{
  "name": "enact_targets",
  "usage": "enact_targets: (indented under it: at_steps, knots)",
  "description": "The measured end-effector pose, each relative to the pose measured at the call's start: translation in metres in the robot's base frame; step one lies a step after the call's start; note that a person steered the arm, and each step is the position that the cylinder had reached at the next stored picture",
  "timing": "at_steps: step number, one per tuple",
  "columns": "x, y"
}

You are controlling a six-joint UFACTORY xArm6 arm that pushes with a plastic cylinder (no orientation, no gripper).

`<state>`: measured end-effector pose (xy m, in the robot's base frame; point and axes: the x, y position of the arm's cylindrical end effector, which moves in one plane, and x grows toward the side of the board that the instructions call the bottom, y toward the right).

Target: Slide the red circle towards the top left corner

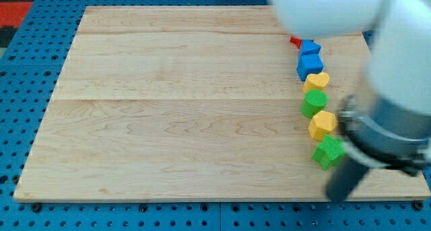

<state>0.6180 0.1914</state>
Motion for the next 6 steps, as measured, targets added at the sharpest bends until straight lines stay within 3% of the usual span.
enact_targets:
  at_steps: [1, 2, 3, 4, 5, 6]
  knots:
    - [-0.047, 0.076]
    - [-0.171, 0.108]
    - [-0.284, 0.108]
    - [-0.366, 0.074]
    - [-0.393, 0.05]
    - [-0.37, -0.009]
